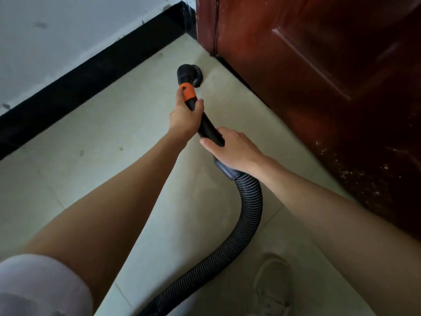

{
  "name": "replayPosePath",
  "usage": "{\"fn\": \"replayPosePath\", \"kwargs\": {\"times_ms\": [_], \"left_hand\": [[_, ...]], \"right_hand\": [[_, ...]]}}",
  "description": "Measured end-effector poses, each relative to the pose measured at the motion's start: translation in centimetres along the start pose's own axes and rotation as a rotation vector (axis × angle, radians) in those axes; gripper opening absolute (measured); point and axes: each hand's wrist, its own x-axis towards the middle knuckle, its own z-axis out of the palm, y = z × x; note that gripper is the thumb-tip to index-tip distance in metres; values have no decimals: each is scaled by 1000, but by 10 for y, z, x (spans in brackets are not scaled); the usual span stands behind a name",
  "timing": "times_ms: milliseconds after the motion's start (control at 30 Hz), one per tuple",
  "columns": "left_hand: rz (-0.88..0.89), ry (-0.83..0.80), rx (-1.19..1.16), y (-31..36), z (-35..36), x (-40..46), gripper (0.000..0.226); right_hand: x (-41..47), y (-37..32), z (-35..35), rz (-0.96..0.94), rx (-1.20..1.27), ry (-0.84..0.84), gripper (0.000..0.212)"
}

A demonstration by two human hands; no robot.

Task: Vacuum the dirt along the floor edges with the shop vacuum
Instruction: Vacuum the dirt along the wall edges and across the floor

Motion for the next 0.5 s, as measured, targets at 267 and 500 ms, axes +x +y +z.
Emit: {"fn": "replayPosePath", "kwargs": {"times_ms": [267,500], "left_hand": [[3,-2,-83,28,3,56,51],[2,-20,-46,23,4,75,60]], "right_hand": [[83,-4,-27,-73,-2,53,38],[110,7,-4,-53,163,53,31]]}}
